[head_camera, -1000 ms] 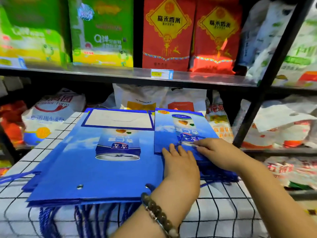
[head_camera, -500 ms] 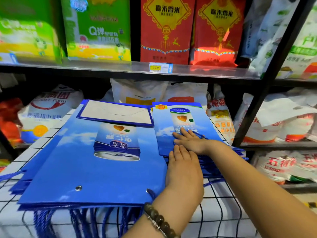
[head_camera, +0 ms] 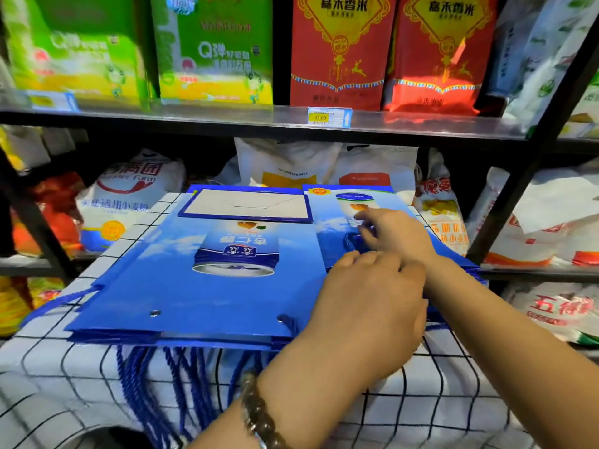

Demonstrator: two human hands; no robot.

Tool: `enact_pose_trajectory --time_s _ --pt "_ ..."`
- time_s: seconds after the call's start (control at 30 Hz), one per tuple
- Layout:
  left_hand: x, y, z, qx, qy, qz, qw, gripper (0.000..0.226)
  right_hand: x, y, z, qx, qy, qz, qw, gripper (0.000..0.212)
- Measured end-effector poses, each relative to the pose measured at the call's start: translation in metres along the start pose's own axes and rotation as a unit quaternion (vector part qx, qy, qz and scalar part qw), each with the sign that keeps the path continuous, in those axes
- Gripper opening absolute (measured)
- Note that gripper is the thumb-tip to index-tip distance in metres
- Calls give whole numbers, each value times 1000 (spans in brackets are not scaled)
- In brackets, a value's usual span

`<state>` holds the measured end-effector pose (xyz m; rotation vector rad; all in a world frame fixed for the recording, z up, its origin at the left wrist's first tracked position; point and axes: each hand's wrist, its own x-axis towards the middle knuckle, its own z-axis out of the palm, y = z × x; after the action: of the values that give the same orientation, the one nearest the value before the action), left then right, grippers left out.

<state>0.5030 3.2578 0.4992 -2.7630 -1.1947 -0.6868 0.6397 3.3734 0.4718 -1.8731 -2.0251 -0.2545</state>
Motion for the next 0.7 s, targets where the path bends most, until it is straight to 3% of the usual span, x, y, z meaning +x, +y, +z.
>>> enact_pose_trajectory --time_s 0.13,0.23,0.33,0.4,0.47,0.53,0.63,0.7 --pt "-40 -18 -32 -51 39 -21 998 31 -25 -39 -23 194 63 -62 977 26" --pt "-74 -50 -46 -27 30 -88 995 37 -69 -77 -43 286 37 -116 951 28" --pt "-95 -74 -57 23 -103 -191 976 79 -113 -96 -50 274 38 -160 948 25" --pt "-106 -86 -53 63 -120 -190 972 96 -133 -102 -48 222 68 -170 958 25" --pt "-114 -91 -47 69 -110 -187 974 94 -149 -109 -44 188 97 -147 966 29" --pt "-116 -95 -45 89 -141 -196 966 77 -162 -115 -38 176 125 -80 973 42" --pt "-117 -101 -46 92 -98 -203 970 69 -170 -132 -34 99 24 10 995 52" --pt "-115 -105 -45 70 -77 -203 974 77 -176 -134 -25 149 -15 49 987 46"
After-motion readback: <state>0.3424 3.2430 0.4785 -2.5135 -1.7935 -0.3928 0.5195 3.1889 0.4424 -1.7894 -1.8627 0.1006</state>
